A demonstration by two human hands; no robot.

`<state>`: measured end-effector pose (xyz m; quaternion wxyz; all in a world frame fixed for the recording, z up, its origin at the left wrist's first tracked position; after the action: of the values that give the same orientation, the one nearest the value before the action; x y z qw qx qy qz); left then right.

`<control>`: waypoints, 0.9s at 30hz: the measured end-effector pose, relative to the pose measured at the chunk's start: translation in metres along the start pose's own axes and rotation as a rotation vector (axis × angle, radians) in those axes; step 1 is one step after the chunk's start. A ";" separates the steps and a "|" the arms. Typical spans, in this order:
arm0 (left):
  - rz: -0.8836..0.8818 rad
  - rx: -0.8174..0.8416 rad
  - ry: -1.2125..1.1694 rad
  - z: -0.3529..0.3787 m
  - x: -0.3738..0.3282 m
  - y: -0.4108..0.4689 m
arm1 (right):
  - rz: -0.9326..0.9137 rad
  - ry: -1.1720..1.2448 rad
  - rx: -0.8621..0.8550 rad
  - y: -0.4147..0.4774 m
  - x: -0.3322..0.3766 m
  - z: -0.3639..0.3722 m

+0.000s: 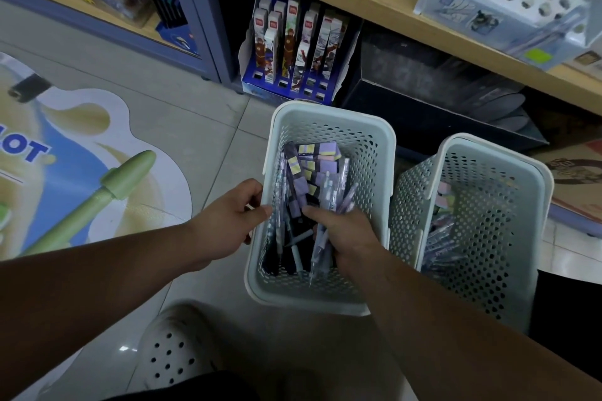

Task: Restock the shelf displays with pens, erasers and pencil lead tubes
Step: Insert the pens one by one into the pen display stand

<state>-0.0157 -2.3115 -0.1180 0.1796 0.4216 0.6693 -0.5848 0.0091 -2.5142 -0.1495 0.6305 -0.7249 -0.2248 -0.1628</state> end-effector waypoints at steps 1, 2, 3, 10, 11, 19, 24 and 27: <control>0.002 0.000 -0.001 0.000 0.000 0.000 | 0.005 -0.033 -0.009 0.002 0.000 0.002; 0.006 0.000 -0.003 0.000 0.000 0.000 | 0.013 -0.074 -0.013 0.007 0.000 0.004; 0.006 0.000 -0.004 0.000 0.000 0.000 | 0.034 -0.116 -0.003 0.010 0.000 0.007; -0.017 0.023 0.004 -0.001 0.002 0.002 | 0.111 -0.442 0.142 0.028 -0.001 0.033; -0.018 0.025 0.004 -0.001 0.002 0.002 | 0.120 -0.443 0.144 0.030 -0.002 0.035; -0.023 0.036 -0.028 0.000 0.004 0.002 | 0.073 -0.223 0.068 0.037 -0.013 0.043; -0.038 0.036 -0.014 0.000 0.006 0.003 | -0.066 -0.075 -0.045 0.040 -0.008 0.035; -0.026 0.022 0.005 0.002 0.005 0.004 | -0.111 -0.088 -0.016 0.039 -0.008 0.045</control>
<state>-0.0158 -2.3113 -0.1247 0.1659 0.4161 0.6688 -0.5933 0.0216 -2.4745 -0.1935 0.6042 -0.7228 -0.2909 -0.1670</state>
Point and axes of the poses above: each hand's wrist, its own y-axis towards the middle knuckle, its own z-axis out of the palm, x = y × z, the point moved 4 cm from there along y, towards the middle knuckle
